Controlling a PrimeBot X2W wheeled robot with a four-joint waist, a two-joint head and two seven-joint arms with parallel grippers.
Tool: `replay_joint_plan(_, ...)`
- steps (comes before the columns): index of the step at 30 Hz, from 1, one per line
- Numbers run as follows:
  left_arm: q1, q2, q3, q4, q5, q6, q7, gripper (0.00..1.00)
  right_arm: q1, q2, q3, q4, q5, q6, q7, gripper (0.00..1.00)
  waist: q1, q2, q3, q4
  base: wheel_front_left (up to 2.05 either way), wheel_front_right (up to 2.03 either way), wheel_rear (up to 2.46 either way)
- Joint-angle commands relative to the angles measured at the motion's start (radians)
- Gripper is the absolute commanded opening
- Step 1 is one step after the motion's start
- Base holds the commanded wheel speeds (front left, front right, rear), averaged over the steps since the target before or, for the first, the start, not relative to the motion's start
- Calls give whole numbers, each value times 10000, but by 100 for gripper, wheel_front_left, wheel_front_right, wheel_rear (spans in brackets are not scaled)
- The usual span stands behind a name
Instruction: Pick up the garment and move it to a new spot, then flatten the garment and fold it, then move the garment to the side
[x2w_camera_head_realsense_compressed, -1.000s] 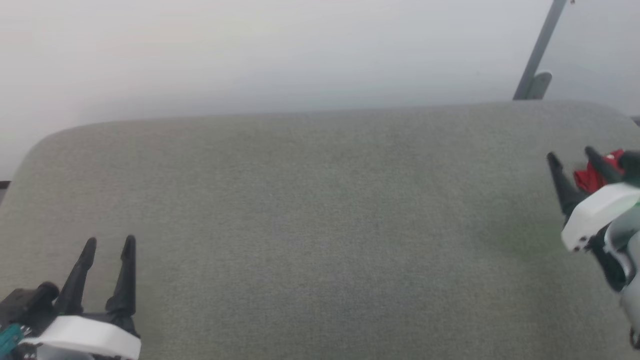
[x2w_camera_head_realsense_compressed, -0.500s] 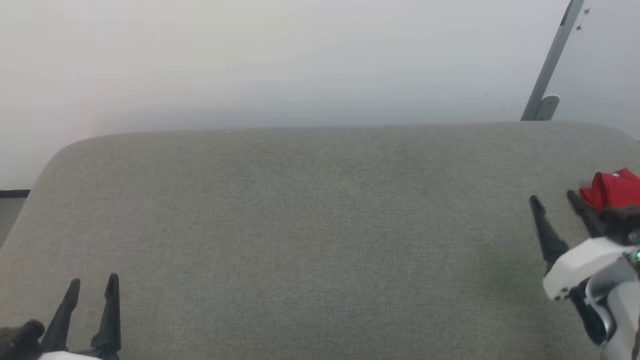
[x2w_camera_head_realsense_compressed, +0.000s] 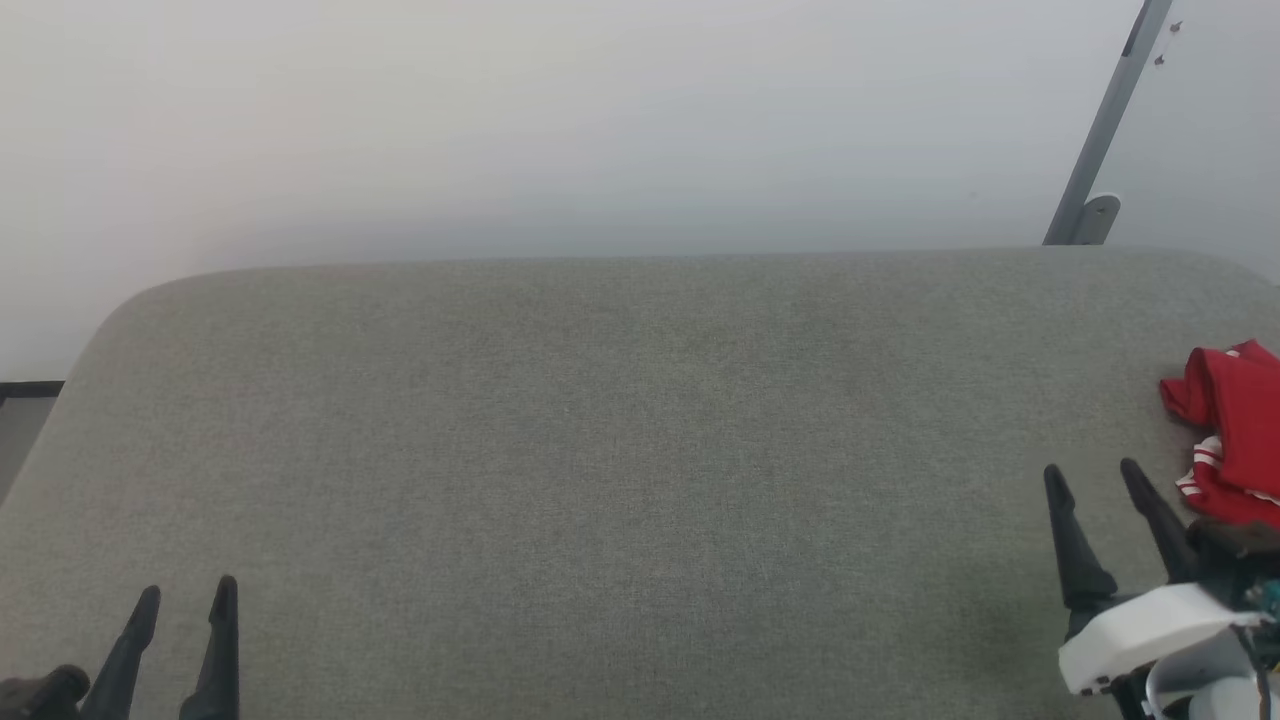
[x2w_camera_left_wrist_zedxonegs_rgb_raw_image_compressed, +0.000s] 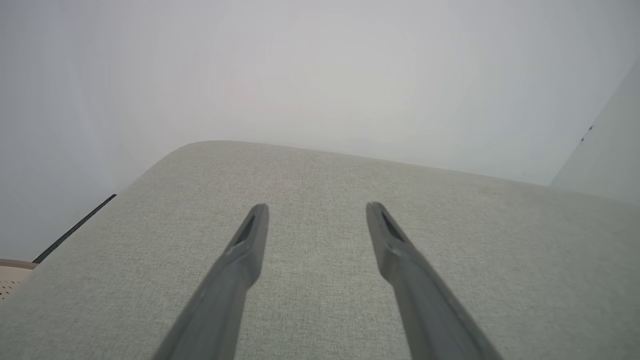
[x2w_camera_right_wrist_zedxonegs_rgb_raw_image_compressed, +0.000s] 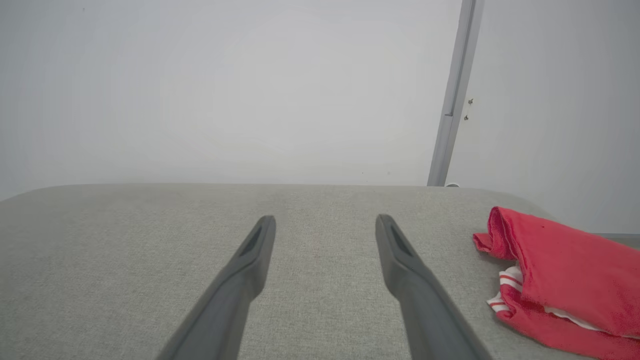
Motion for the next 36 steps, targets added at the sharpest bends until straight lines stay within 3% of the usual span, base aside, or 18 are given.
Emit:
replay_joint_plan(1,142,-29,69,-30,-28,-17,-40,100,183,123,-64,-185,-108,1,-43,100,0,-1,6,-11,0,0,0)
replay_joint_plan(15,272,-42,-24,-194,60,-15,-40,100,727,556,-421,-534,-333,1,-44,100,0,-1,14,-36,0,0,0)
replay_joint_plan(33,323,20,-173,-310,299,-17,-40,100,756,595,-361,-417,-362,1,-45,100,0,-1,10,-26,0,0,0)
replay_joint_plan(34,196,-33,-173,-263,226,0,3,0,724,586,-396,-421,-364,0,1,0,0,-1,9,-27,0,0,0)
replay_joint_plan(36,200,-203,-226,-91,213,0,20,0,793,679,-397,-270,-354,0,21,0,0,-1,10,-27,0,0,0)
